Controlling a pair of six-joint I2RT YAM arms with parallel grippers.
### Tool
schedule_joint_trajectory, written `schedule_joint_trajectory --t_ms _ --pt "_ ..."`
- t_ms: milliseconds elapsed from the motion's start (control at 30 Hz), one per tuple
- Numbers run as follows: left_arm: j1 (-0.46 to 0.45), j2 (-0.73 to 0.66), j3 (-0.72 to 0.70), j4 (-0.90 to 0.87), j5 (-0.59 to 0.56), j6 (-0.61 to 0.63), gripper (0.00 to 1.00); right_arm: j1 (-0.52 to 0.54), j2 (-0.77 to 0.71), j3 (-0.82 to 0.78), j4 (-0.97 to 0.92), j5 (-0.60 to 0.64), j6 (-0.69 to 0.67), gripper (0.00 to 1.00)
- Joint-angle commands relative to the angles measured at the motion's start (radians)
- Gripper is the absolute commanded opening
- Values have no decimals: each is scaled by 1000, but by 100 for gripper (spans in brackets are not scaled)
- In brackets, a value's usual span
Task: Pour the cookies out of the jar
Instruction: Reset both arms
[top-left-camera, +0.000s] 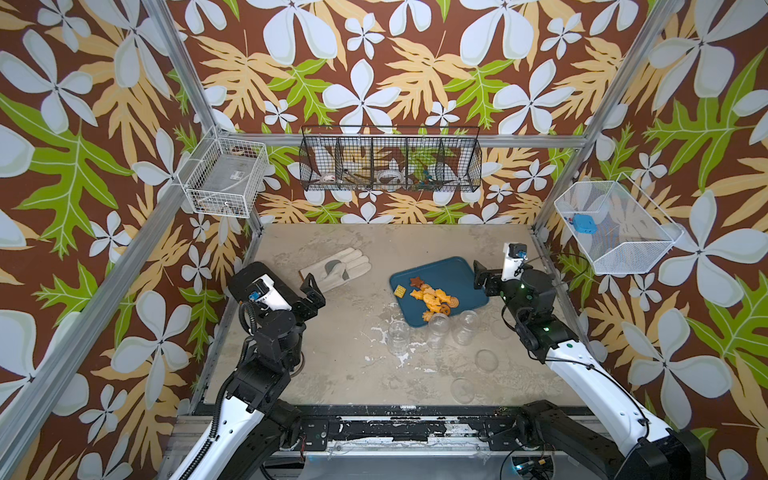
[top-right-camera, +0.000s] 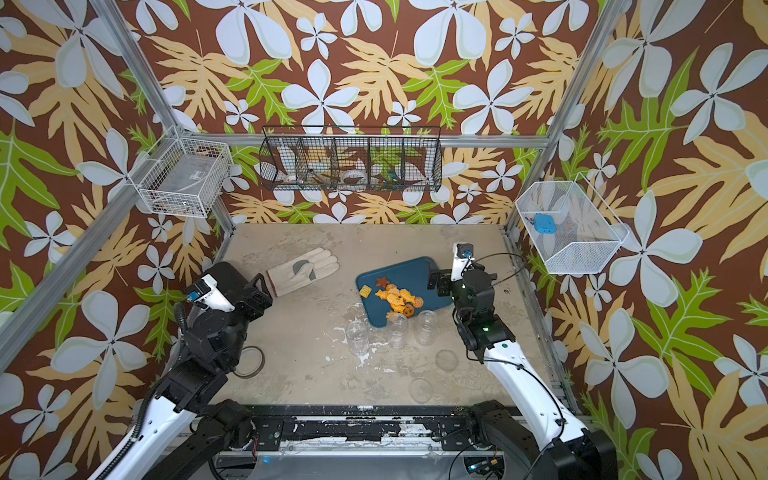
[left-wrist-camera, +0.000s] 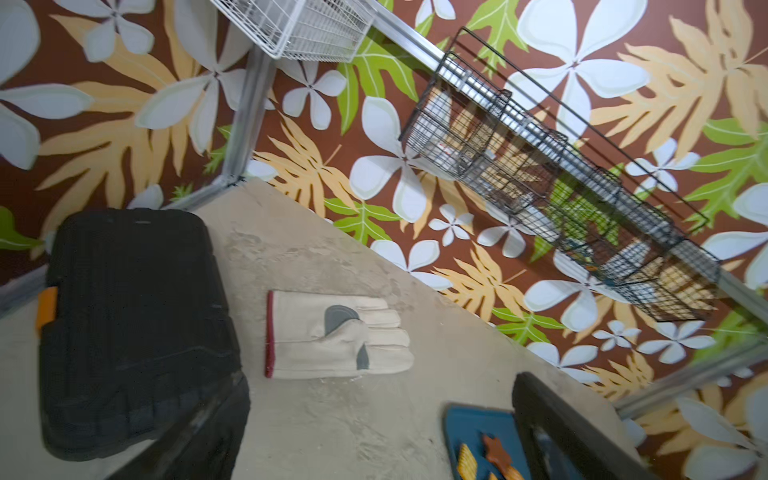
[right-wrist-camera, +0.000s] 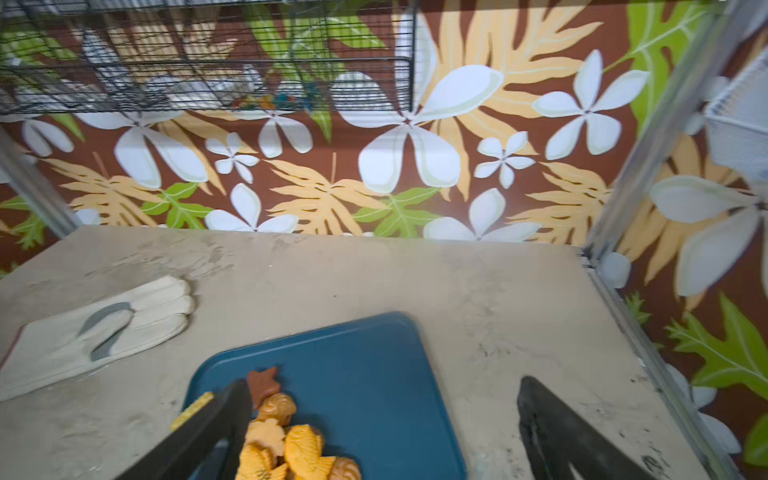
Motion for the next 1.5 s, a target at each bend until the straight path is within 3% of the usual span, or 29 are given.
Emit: schedule_joint_trajectory --t_ms 0,267,467,800,1033,1133,1233,1367,1467 --pt "2 15 -53 142 -134 95 100 -69 -19 -50 75 -16 -15 100" --pt "3 120 -135 178 -184 67 100 -178 19 -221 202 -30 -15 100" --pt "6 182 -158 222 -171 124 100 -227 130 -325 375 -37 -35 100" --pt "132 304 -187 329 -140 189 100 -243 327 -370 680 -76 -57 100" --pt "188 491 -204 505 -131 239 100 -243 394 -408 828 -93 -80 100" --pt "224 570 -192 587 -42 306 100 -243 401 -439 891 -72 -73 100" --pt "271 643 -197 713 109 489 100 -244 414 -448 916 -75 -74 100" --pt "327 692 -257 859 132 396 100 -244 435 -449 934 -97 -82 100" --pt "339 713 -325 1004 187 417 100 -241 458 -467 987 -98 -82 99"
